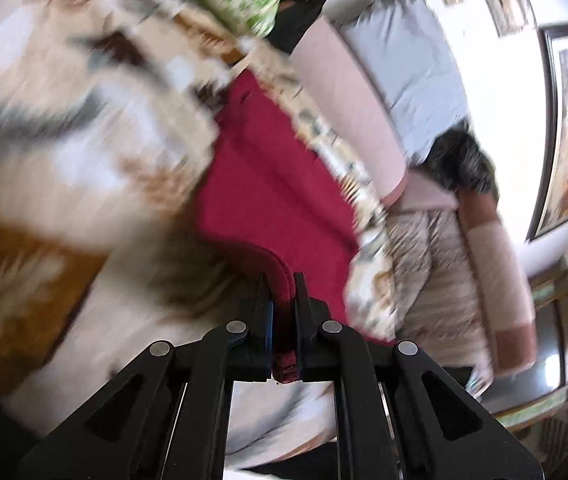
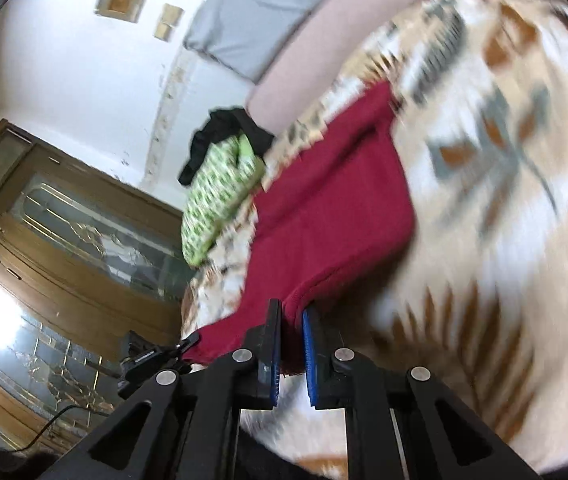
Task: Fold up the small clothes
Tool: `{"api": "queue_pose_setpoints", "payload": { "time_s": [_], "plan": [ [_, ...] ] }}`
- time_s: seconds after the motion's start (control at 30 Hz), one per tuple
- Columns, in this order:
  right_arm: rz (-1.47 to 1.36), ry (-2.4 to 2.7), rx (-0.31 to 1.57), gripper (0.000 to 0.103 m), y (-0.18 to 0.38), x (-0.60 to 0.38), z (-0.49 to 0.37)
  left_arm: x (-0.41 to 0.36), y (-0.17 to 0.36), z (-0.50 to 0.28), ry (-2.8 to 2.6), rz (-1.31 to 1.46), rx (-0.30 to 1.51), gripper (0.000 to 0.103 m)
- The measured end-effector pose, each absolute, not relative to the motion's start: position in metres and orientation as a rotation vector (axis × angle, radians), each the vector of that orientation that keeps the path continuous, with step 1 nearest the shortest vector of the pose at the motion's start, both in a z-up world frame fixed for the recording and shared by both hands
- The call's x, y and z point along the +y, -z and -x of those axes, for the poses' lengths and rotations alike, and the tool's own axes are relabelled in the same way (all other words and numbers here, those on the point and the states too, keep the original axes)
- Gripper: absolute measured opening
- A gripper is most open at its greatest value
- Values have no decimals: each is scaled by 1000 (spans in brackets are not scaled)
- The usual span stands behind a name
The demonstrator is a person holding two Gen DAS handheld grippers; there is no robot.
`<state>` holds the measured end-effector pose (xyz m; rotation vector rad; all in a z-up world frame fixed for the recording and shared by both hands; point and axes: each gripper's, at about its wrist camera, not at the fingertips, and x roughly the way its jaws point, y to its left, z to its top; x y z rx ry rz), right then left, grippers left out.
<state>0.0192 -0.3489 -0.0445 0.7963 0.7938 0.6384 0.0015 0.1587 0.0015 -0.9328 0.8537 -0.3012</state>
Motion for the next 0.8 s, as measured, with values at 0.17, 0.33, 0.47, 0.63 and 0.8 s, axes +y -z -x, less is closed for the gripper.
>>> {"api": "queue_pose_setpoints", "payload": {
  "time_s": [0.17,0.33,0.47,0.63,0.8],
  "plan": [
    [-779,-615,715,9,-6,-336,-76,161,-59,-59,260,978,777,6],
    [-800,-601,677,9,-30,-323,-146,173,-51,-134,183,1005,766,6],
    [-784,-569,681,9,-31,-313,-203,177,-24,-191,139,1023,799,6],
    [-758,-496,693,9,-22,-315,-274,166,10,-259,89,896,847,6],
    [-730,-425,751,9,13,-316,-334,153,37,-301,72,779,854,7]
  ]
}}
